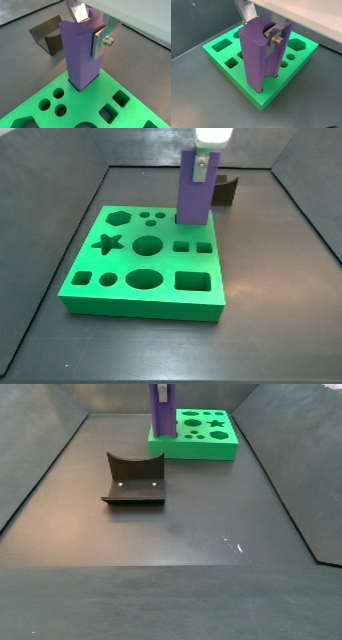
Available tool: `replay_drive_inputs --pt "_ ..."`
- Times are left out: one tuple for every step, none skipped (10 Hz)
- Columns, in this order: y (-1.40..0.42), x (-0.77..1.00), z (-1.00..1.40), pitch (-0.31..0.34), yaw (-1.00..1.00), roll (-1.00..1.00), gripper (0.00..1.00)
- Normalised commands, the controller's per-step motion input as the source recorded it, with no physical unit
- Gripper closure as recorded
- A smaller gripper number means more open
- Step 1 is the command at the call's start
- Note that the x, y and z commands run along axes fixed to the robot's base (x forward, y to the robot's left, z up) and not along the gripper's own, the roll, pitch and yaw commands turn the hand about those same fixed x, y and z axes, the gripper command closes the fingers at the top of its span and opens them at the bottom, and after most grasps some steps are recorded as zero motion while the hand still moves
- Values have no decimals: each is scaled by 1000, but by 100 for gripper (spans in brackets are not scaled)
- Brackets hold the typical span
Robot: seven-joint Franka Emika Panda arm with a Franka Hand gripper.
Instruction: Insert the arch object.
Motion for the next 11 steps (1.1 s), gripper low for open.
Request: replay_drive_inputs --pt "-9 320 -163 14 0 9 100" --pt "0 460 -200 21 11 64 100" --pt "0 617 -211 29 0 74 100" --pt "0 666 -194 34 11 67 100" --pt "77 511 -149 20 9 34 100" --pt "23 217 -151 0 0 21 100" --pt "0 134 -231 0 -9 47 100" --pt "46 51 -289 -10 0 13 100" --pt "80 51 -323 -17 0 27 100" --pt "111 60 -323 -20 0 0 100" --pt "126 51 -323 -36 0 0 100"
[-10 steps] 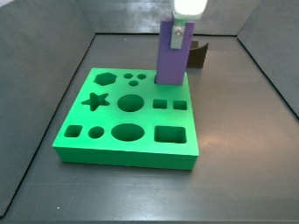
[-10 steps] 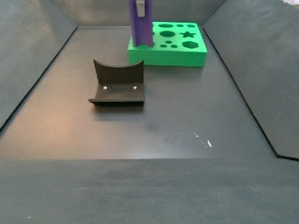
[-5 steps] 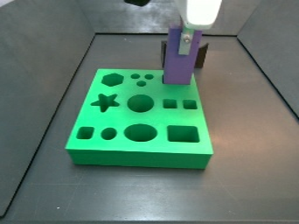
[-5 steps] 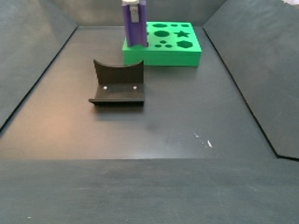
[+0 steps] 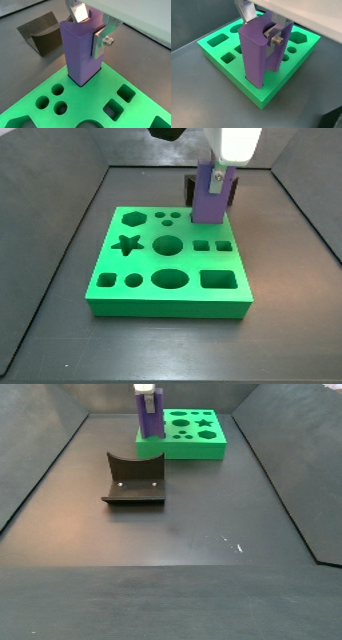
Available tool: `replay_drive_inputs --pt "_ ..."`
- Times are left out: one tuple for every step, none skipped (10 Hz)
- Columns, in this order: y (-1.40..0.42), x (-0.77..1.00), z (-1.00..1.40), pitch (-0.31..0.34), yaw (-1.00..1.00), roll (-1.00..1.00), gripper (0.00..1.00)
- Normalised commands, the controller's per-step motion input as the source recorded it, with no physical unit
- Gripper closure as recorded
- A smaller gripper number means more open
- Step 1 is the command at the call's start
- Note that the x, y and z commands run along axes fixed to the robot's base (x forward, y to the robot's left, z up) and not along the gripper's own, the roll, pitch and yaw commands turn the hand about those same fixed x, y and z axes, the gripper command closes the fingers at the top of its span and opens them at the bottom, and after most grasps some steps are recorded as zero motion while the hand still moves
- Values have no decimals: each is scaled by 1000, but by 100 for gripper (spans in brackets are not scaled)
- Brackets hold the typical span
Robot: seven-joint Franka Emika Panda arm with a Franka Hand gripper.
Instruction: Insert the arch object.
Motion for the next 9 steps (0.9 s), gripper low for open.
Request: replay_drive_inputs --pt "131 43 -291 -31 0 26 100" --pt "151 40 -271 -26 0 53 100" --pt "137 0 -269 -36 0 64 100" --pt "146 11 -306 -34 0 33 100" --pt "89 94 -200 0 0 0 100" --pt "20 0 -9 0 -23 -31 100" --pt "0 0 -6 0 -11 -3 100" --pt "20 0 0 0 0 -17 100" --pt "0 0 0 0 0 0 100"
